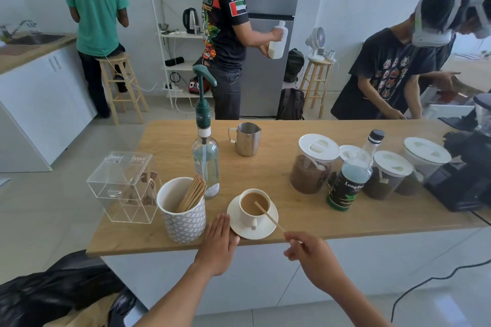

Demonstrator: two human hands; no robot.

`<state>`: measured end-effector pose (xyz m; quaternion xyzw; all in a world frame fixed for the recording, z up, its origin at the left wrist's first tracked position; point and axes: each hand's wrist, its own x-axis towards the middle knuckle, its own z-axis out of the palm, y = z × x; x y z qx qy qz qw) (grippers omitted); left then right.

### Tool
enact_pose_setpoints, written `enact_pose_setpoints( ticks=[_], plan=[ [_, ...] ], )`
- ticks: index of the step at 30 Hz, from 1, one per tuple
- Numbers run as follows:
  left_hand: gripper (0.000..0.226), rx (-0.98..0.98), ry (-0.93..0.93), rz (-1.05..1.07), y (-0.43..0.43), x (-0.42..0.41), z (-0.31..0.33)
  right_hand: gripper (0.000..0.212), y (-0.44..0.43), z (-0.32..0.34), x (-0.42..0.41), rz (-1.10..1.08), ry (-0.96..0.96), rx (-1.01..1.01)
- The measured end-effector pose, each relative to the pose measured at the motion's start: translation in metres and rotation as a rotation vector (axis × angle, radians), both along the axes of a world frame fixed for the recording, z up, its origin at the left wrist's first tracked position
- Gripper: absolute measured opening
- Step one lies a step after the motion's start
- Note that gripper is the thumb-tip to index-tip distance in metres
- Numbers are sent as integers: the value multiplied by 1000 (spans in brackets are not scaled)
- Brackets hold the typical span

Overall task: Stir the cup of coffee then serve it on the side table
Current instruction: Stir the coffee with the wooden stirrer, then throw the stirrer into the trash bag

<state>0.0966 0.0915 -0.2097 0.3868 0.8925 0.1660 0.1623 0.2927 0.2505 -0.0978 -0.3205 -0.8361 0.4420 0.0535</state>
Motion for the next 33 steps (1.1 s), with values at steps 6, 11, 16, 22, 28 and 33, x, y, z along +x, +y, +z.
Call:
enact_pose_setpoints(
  ticks=[6, 11, 16, 22, 28, 33],
  plan=[
    [68, -53, -62, 0, 1, 1, 15, 21, -15, -12, 0, -102, 74, -145],
    [68, -83, -106, 12, -3, 3, 27, 18, -18, -11, -7, -198, 207, -308],
    [68, -126, -134, 46, -4, 9, 40, 15, -25, -21, -4, -233, 183, -460],
    [56, -69, -85, 73, -5, 18, 68, 18, -23, -13, -8, -231, 222, -546],
    [47, -45, -12, 80, -3, 32, 94, 20, -20, -7, -8, -249, 217, -556],
    [36, 46, 101, 88, -11, 57, 104, 17, -24, -12, 1, -204, 112, -538]
  ],
)
